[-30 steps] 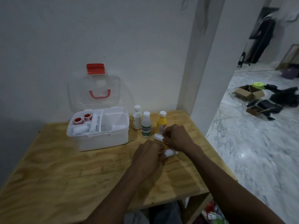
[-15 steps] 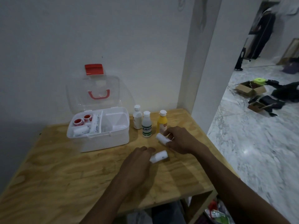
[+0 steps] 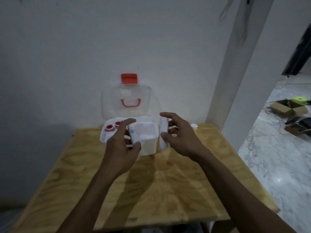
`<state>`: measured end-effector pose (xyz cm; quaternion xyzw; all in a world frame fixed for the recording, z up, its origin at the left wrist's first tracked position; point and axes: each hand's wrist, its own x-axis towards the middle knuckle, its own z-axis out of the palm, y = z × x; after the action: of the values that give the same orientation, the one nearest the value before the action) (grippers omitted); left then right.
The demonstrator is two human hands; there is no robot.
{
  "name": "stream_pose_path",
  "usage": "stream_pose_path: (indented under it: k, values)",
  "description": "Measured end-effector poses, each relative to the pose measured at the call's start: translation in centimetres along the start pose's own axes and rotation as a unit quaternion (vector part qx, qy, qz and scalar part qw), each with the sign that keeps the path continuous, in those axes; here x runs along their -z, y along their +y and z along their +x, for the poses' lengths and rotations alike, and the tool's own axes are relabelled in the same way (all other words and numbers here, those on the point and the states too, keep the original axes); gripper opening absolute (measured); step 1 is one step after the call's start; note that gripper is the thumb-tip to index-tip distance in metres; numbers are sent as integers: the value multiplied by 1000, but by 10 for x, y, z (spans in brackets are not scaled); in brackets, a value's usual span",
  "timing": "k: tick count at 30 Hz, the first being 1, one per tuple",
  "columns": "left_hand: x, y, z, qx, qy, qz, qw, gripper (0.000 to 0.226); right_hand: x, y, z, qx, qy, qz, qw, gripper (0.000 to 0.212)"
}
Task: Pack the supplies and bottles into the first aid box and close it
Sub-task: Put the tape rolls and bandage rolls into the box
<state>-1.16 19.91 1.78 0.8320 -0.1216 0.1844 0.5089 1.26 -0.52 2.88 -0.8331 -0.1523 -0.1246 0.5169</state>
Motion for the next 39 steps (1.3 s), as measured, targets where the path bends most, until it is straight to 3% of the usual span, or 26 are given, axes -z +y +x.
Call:
stream_pose_path:
  k: [3,6,13,17,24,31,39]
  values:
    - [12,-1,28,-19,43,28,999,45,-15,-9,24,21,45,-19,999,47]
    - [14,-3,55,-29,38,53,997,40,-26,-13,45,30,70,-46,996,41]
    - [-3,-27,79,-22,-53,178,982,25,-39,6,62,20,-7,-154,988,22]
    - [-12,-41,74,-20,-104,217,970,20,-46,17,62,-4,-59,-189,980,26]
    - [-9,-52,72,-16,-143,295,945,32,-54,15,64,-5,-126,-244,962,29]
    - [-1,-48,69,-12,-176,260,949,32,-50,4,66,-50,-180,-222,957,52]
    - [4,-49,64,-24,-178,243,953,33,-53,1,64,-65,-193,-210,956,56]
